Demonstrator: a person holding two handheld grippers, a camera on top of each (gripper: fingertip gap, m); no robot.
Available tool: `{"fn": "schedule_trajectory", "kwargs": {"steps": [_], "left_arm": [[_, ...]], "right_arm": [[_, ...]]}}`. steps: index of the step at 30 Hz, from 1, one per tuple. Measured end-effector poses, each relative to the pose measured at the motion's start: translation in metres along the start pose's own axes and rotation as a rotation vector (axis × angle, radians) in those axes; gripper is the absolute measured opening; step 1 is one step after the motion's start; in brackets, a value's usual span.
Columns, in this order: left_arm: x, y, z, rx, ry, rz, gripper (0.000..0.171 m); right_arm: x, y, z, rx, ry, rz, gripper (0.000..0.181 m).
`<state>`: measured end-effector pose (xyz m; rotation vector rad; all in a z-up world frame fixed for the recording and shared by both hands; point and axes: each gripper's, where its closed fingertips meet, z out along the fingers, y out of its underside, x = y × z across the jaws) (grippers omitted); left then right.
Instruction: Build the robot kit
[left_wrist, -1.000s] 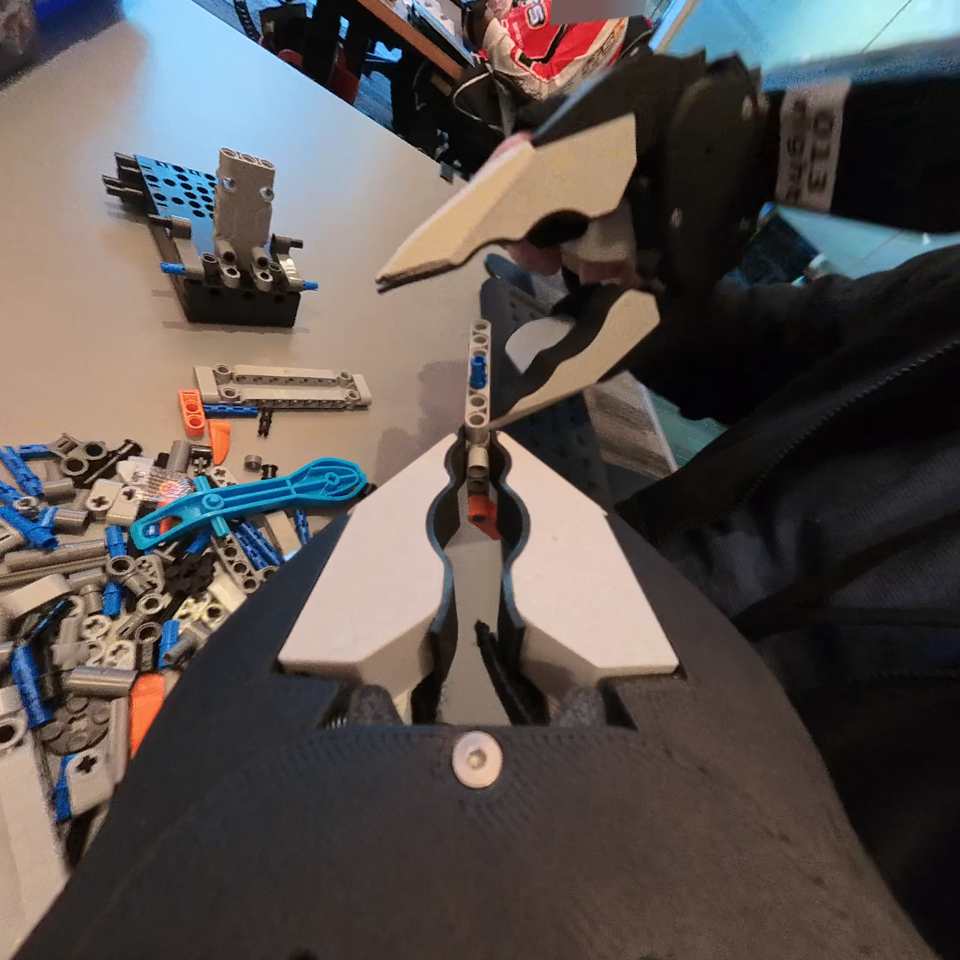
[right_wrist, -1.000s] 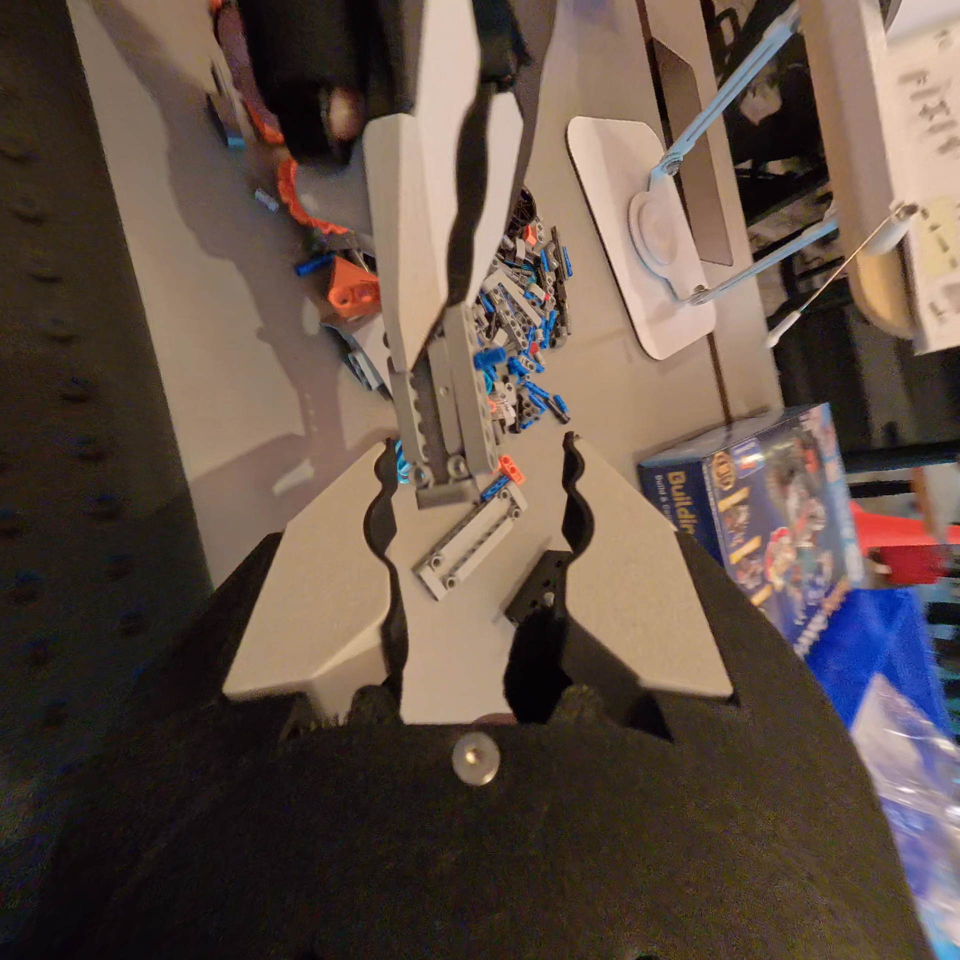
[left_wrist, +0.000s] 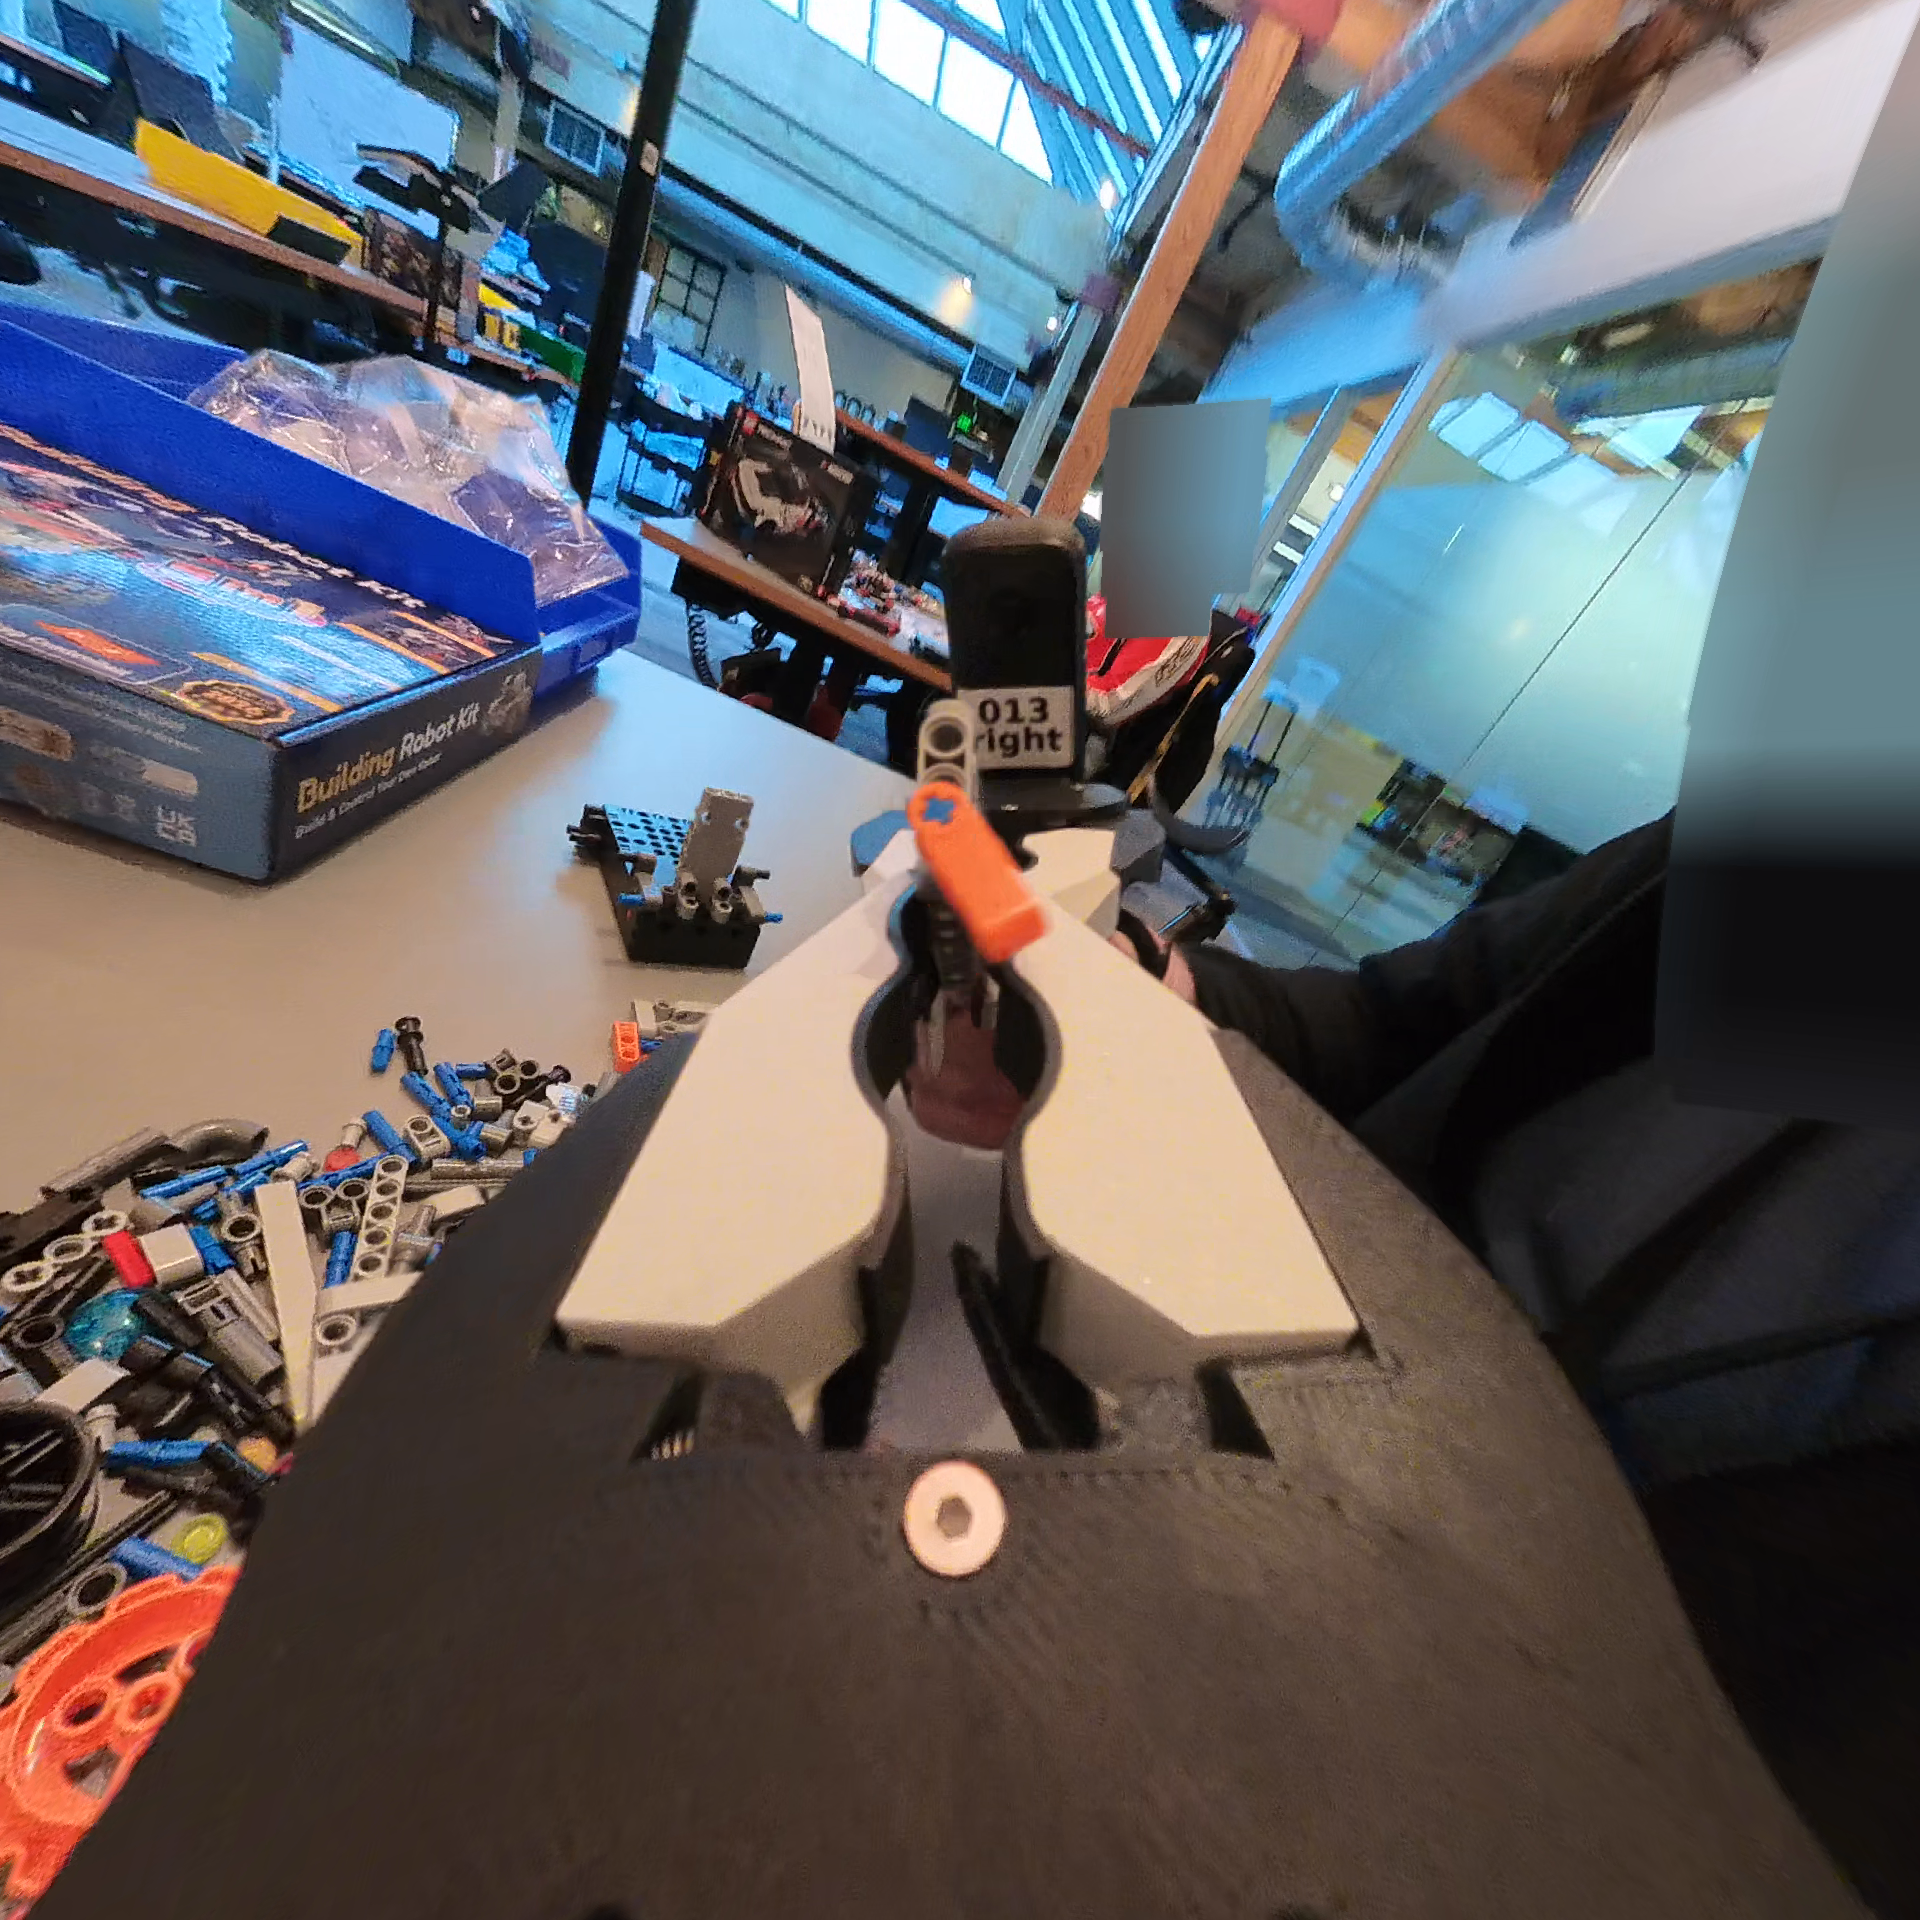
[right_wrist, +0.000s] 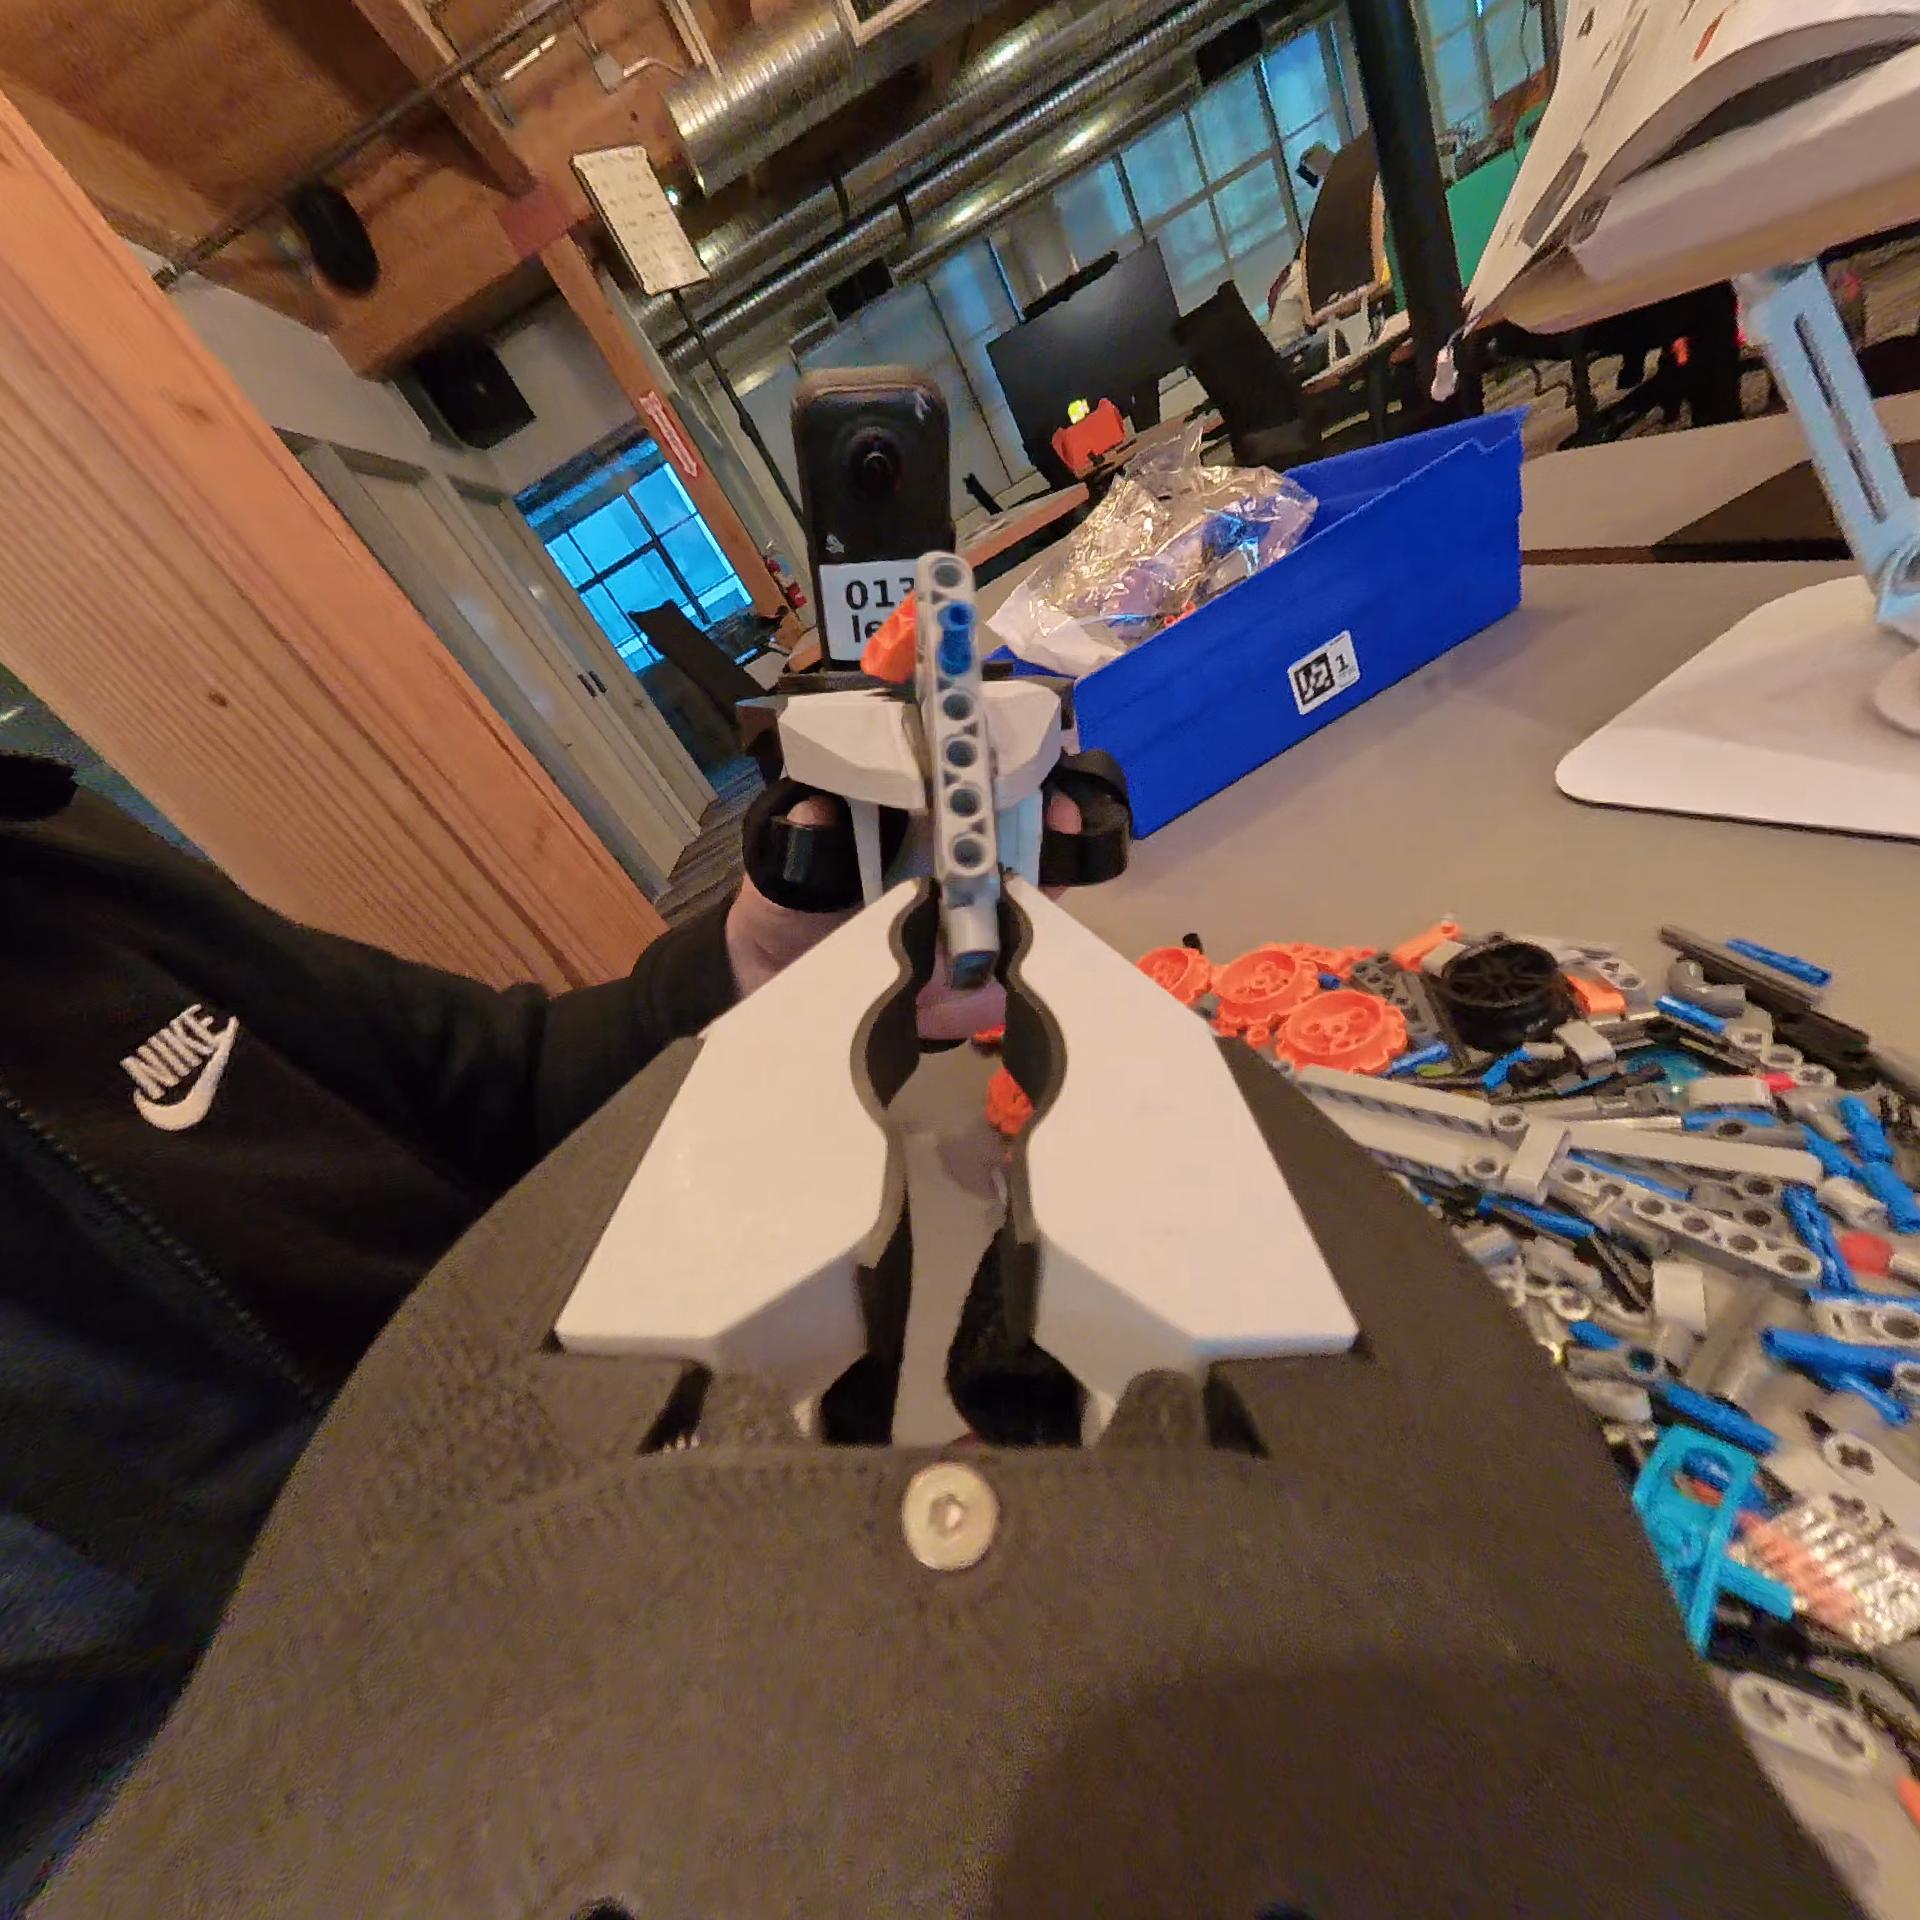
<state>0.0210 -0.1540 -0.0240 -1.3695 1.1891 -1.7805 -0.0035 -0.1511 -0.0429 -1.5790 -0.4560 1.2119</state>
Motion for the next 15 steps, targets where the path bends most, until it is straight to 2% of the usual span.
{"fn": "schedule_trajectory", "kwargs": {"steps": [4,7,11,13,15], "left_arm": [[-0.004,-0.014,-0.014,0.074,0.003,-0.033,0.006],[-0.003,-0.018,-0.018,0.087,0.029,-0.053,0.005],[-0.001,-0.026,-0.023,0.147,0.060,-0.072,0.007],[0.001,-0.030,-0.023,0.174,0.071,-0.059,0.019],[-0.002,-0.033,-0.025,0.197,0.049,-0.035,0.005]], "right_arm": [[0.001,-0.012,0.003,0.021,0.007,-0.050,0.020],[-0.001,-0.021,0.002,0.015,-0.027,-0.055,0.008],[-0.002,-0.026,0.007,0.007,-0.015,-0.092,0.006],[0.000,-0.028,0.011,0.029,-0.005,-0.078,0.006],[-0.003,-0.028,0.017,0.050,-0.045,-0.032,0.007]]}}
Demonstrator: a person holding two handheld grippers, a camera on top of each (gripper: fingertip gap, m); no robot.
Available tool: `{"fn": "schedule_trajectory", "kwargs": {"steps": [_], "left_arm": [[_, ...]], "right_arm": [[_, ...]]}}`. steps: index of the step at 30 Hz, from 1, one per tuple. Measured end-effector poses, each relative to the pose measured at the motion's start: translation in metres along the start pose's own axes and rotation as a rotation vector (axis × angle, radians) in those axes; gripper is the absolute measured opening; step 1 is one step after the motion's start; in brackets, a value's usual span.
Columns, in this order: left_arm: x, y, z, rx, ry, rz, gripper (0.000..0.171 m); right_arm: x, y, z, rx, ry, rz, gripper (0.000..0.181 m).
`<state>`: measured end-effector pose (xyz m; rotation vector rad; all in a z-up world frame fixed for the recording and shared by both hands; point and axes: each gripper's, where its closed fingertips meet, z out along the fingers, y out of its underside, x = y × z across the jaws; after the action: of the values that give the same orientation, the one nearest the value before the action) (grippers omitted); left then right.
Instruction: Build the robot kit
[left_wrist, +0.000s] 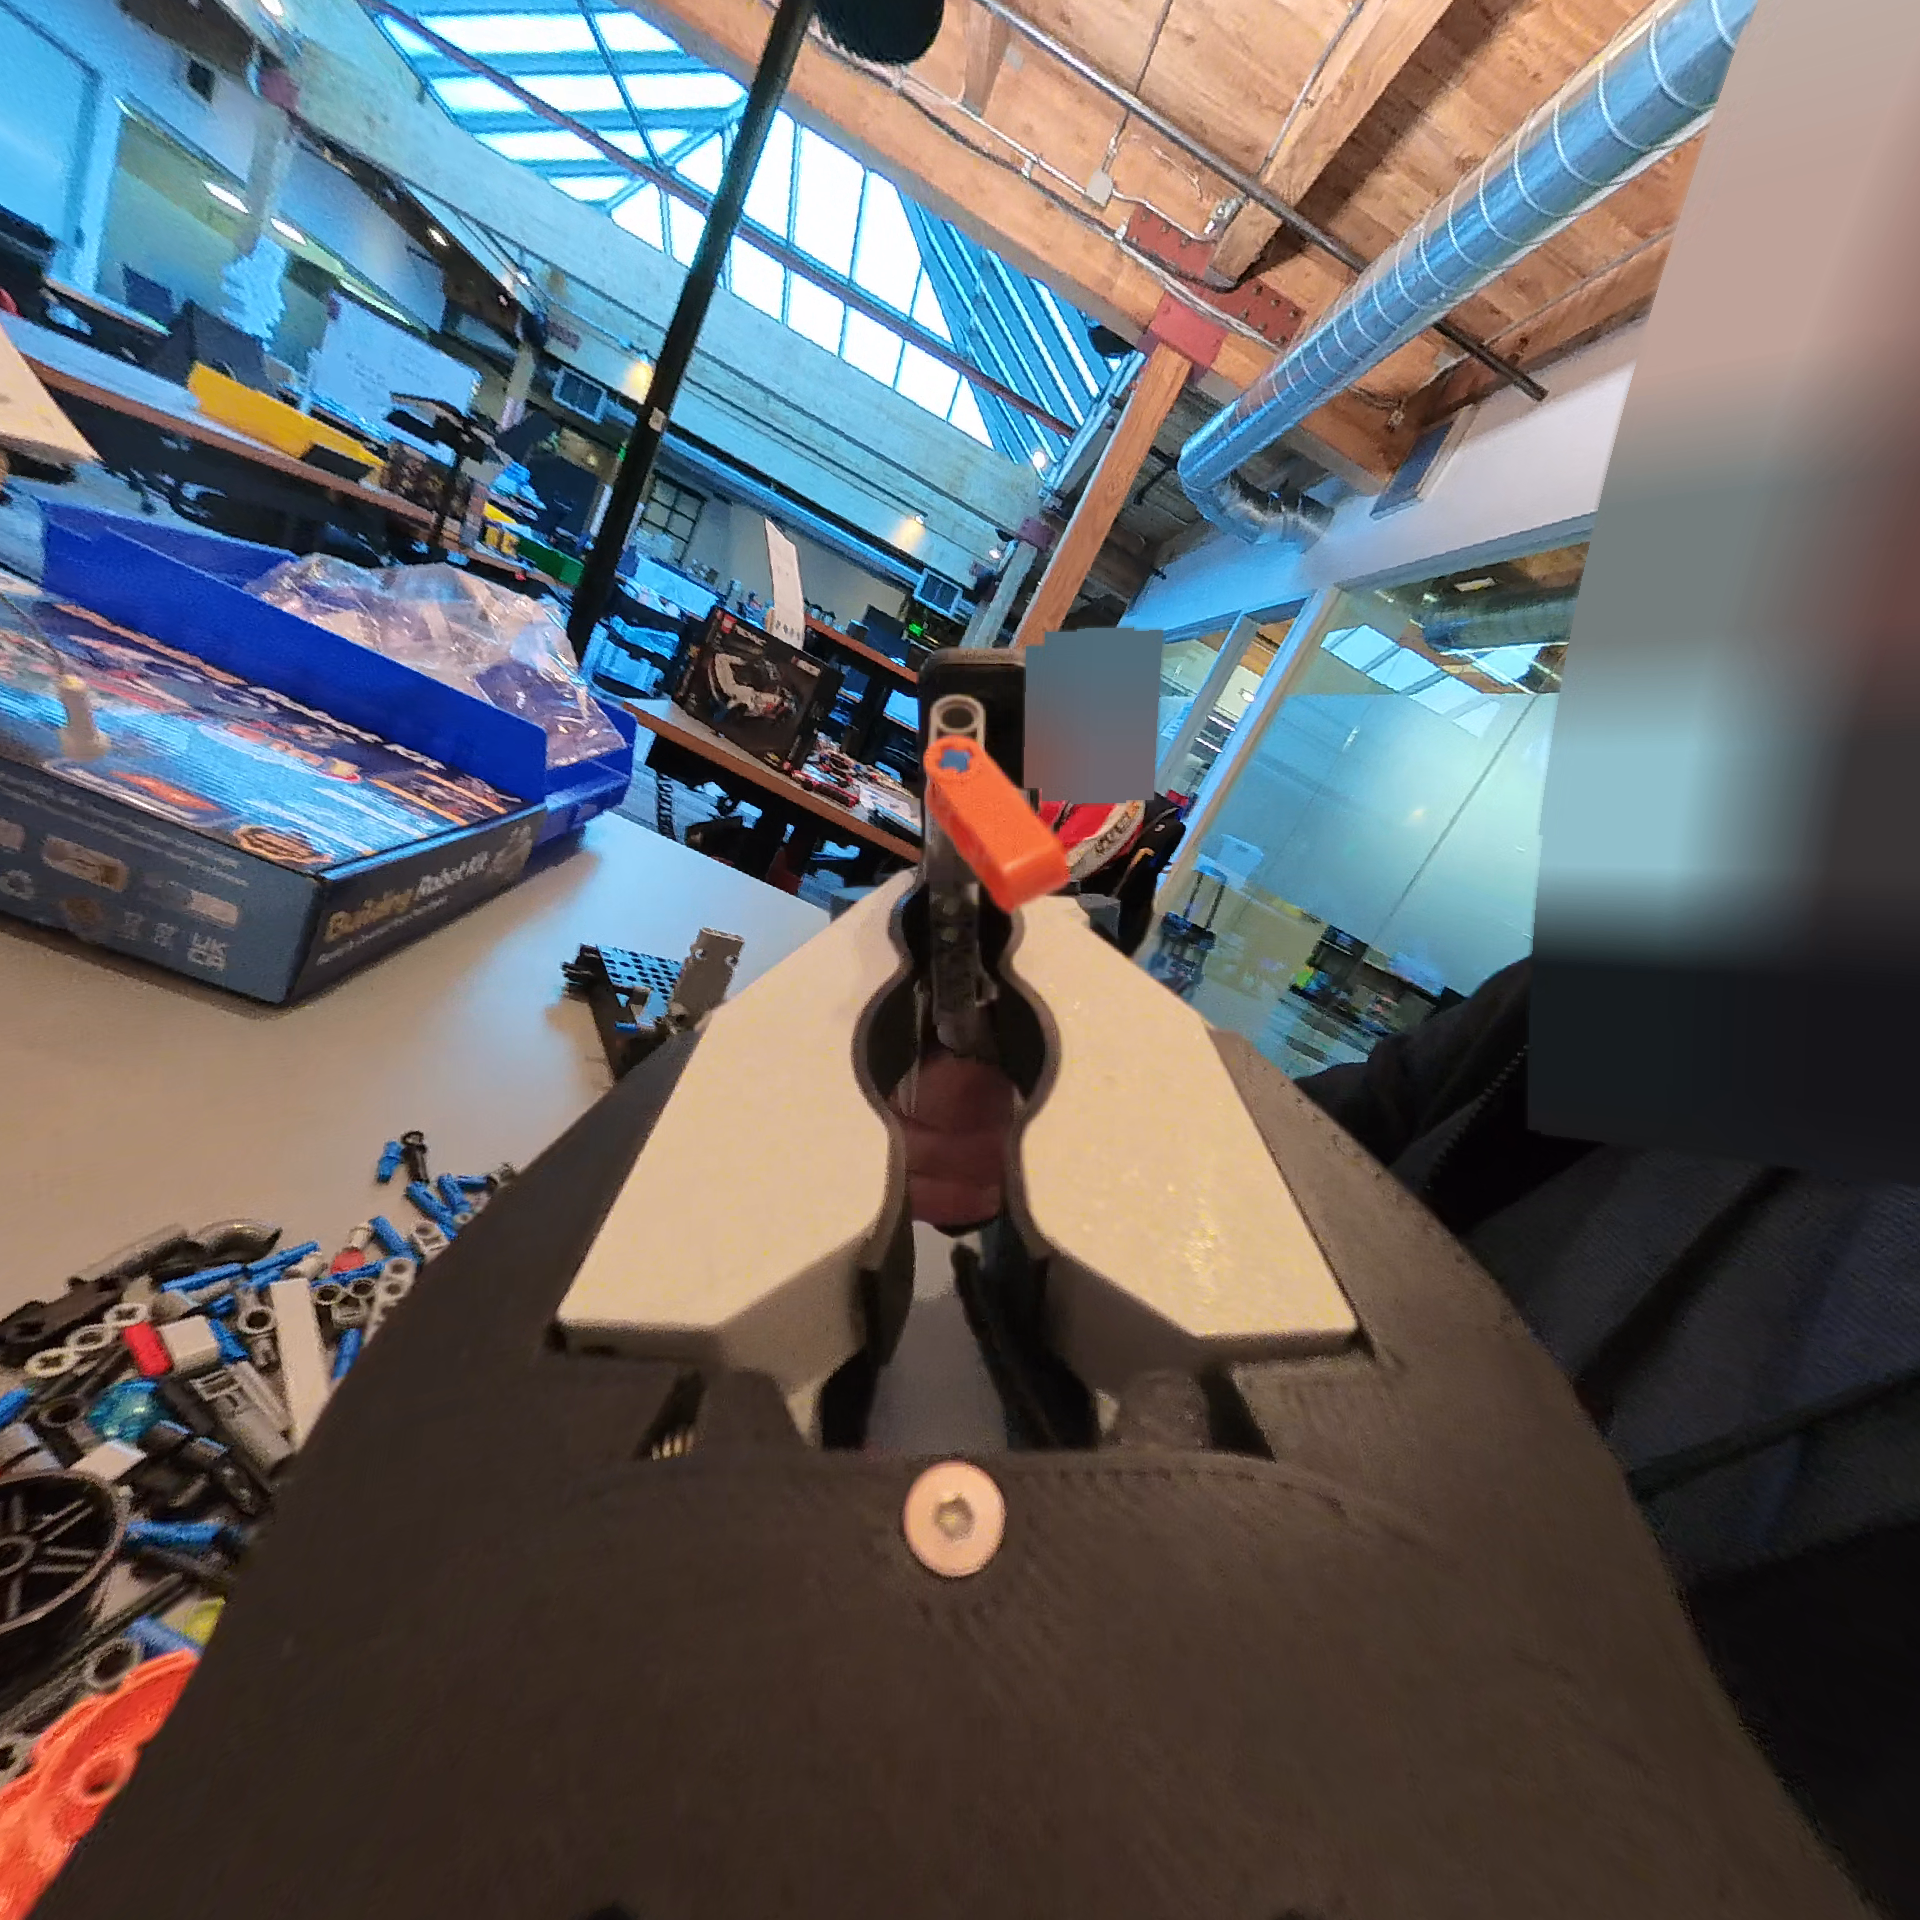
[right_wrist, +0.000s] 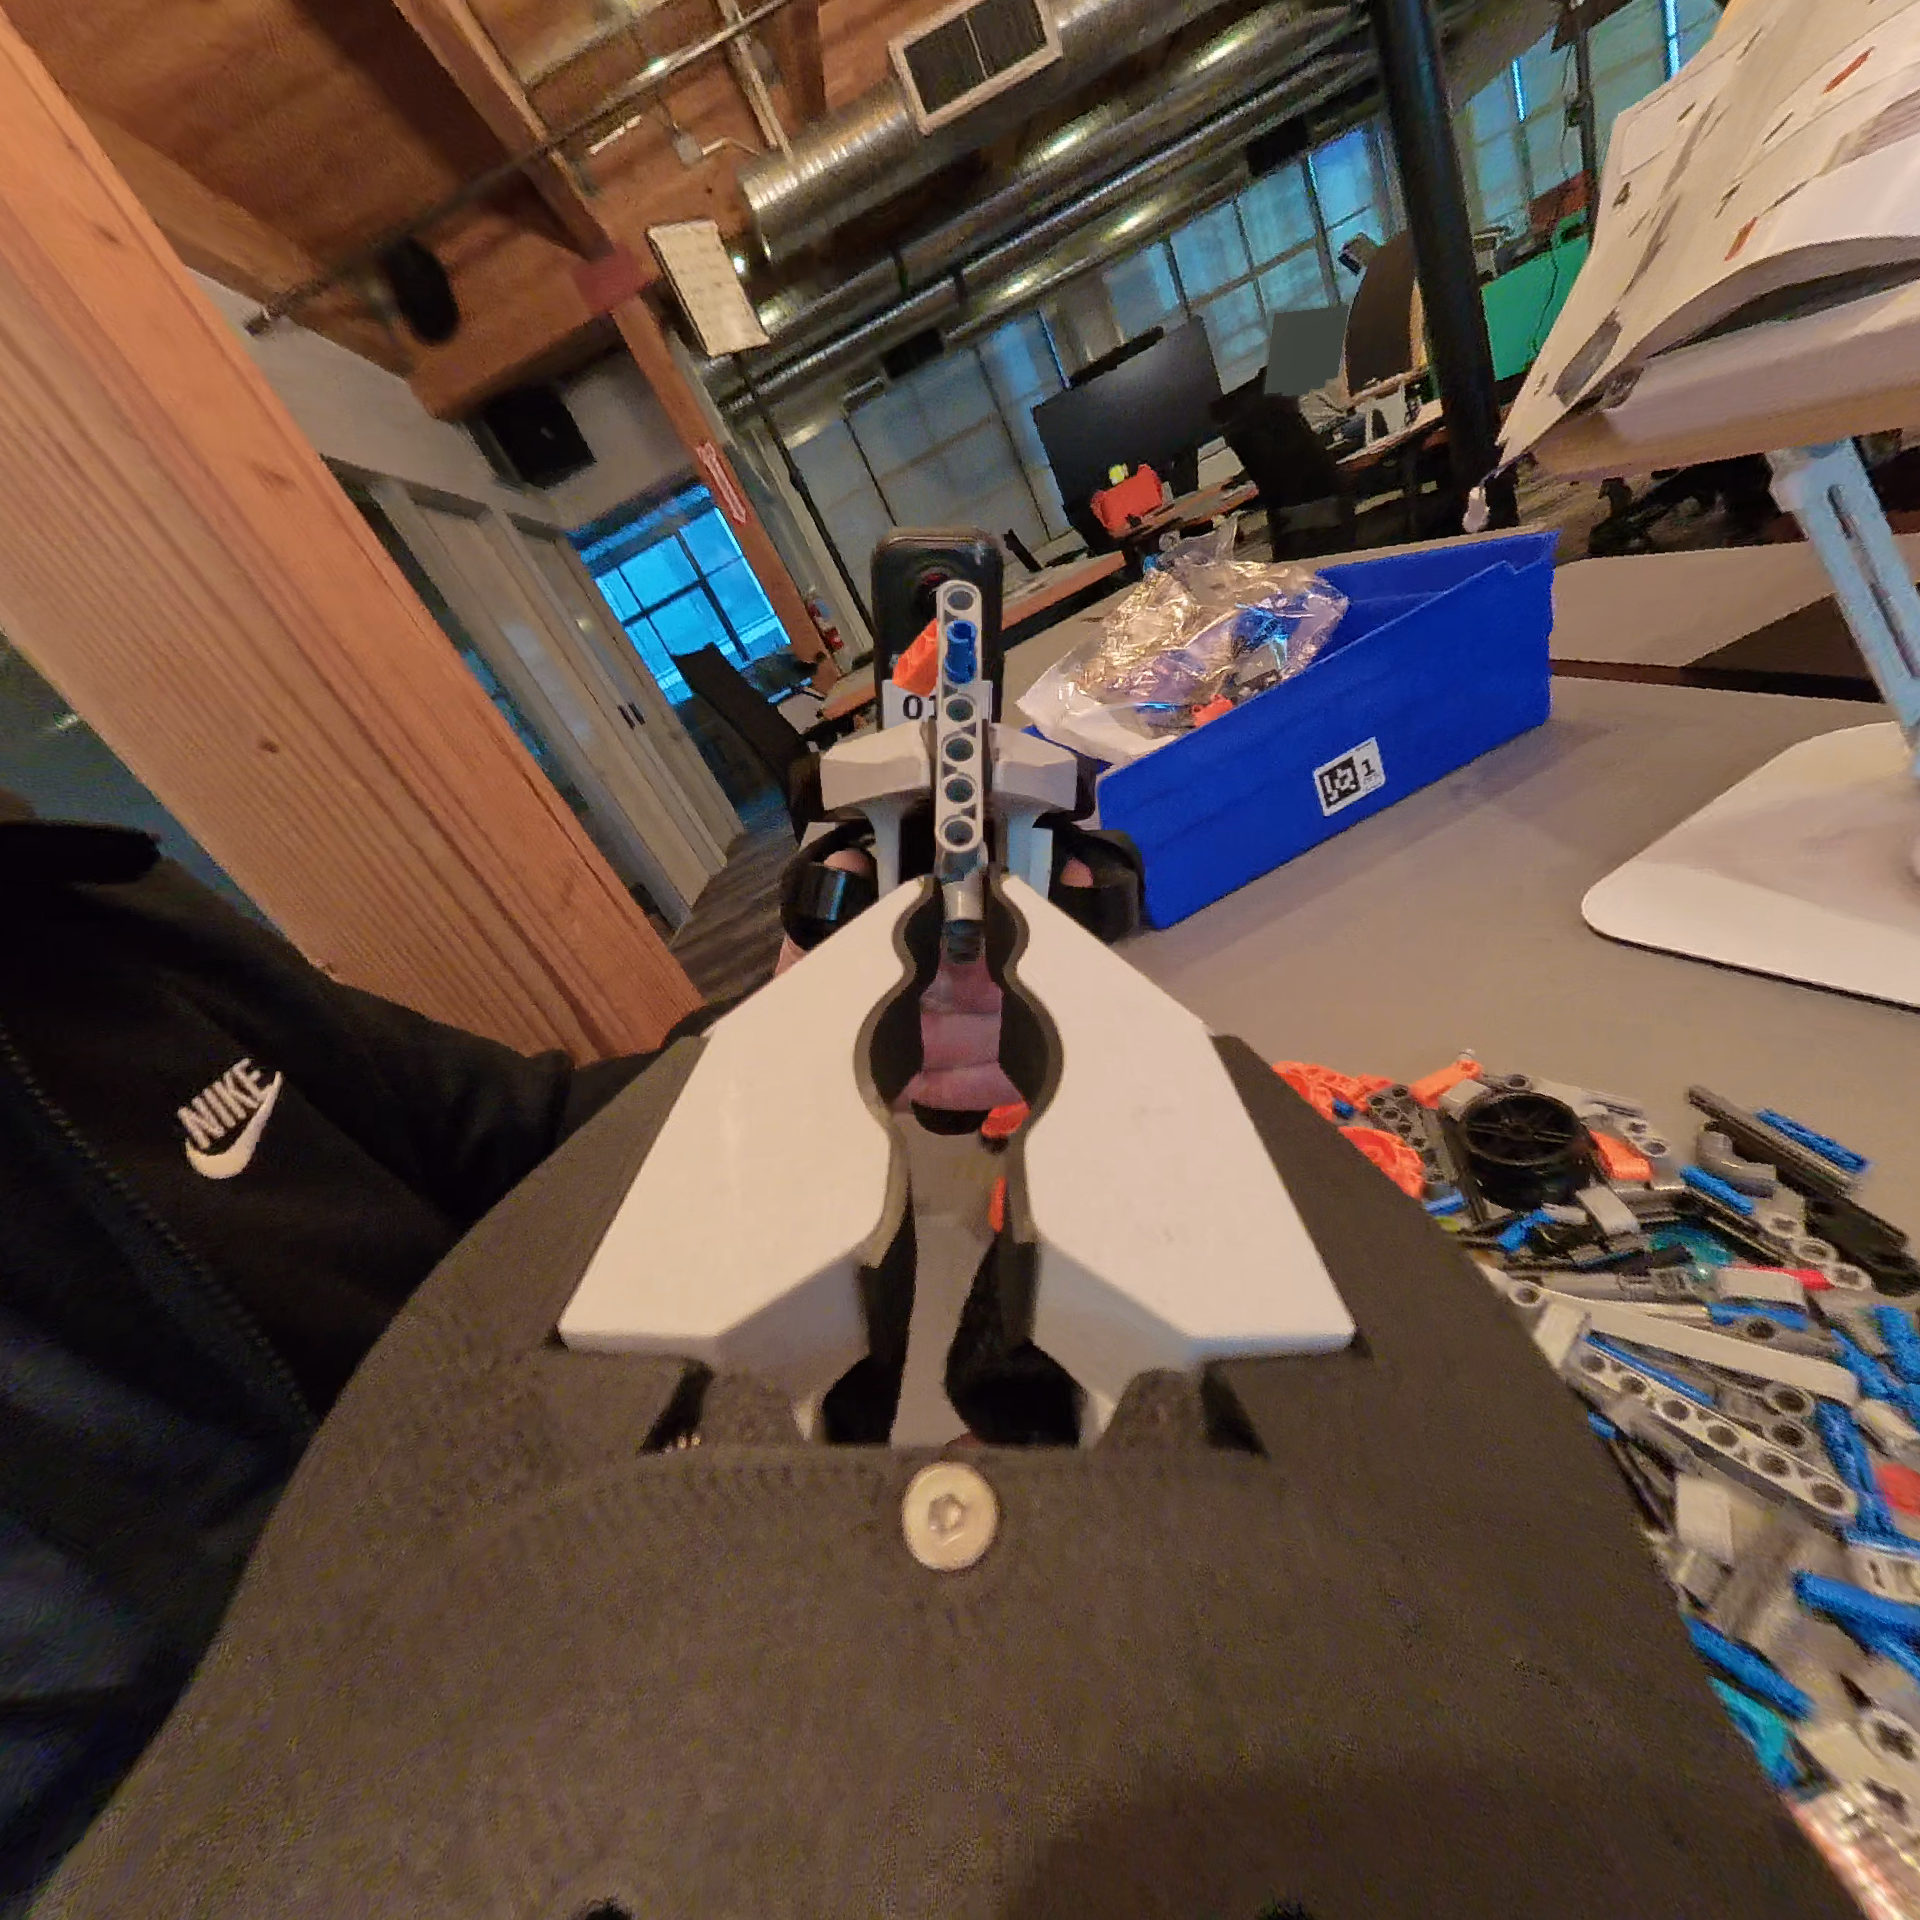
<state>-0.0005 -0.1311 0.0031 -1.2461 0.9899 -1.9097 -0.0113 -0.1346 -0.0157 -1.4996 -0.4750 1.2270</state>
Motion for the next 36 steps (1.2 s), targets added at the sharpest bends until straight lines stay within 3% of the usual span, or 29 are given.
{"fn": "schedule_trajectory", "kwargs": {"steps": [3,9,11,22,25,29,32,36], "left_arm": [[-0.002,-0.003,-0.004,0.004,-0.011,0.004,0.005],[-0.002,-0.004,-0.007,-0.006,-0.014,0.006,0.005],[0.001,-0.004,-0.007,-0.004,0.006,-0.008,0.005],[-0.003,-0.004,-0.007,0.020,-0.010,0.008,0.005],[-0.003,-0.014,-0.014,0.055,-0.035,0.037,0.005],[-0.012,-0.020,-0.028,0.054,-0.119,0.082,0.005],[-0.020,-0.024,-0.035,0.070,-0.162,0.079,0.005],[-0.029,-0.019,-0.037,0.056,-0.180,0.043,0.005]], "right_arm": [[0.008,-0.007,-0.001,0.032,0.029,-0.019,0.019],[-0.005,-0.015,0.005,0.004,-0.053,-0.062,0.017],[-0.002,-0.017,0.005,0.015,-0.049,-0.053,0.007],[0.001,-0.015,0.010,0.046,-0.054,0.000,0.006],[0.004,-0.027,-0.002,0.036,0.005,-0.056,0.023],[0.047,-0.035,-0.050,-0.205,0.322,-0.273,0.017],[0.091,-0.008,-0.088,-0.540,0.553,-0.387,0.015],[0.122,0.032,-0.099,-0.751,0.586,-0.325,0.011]]}}
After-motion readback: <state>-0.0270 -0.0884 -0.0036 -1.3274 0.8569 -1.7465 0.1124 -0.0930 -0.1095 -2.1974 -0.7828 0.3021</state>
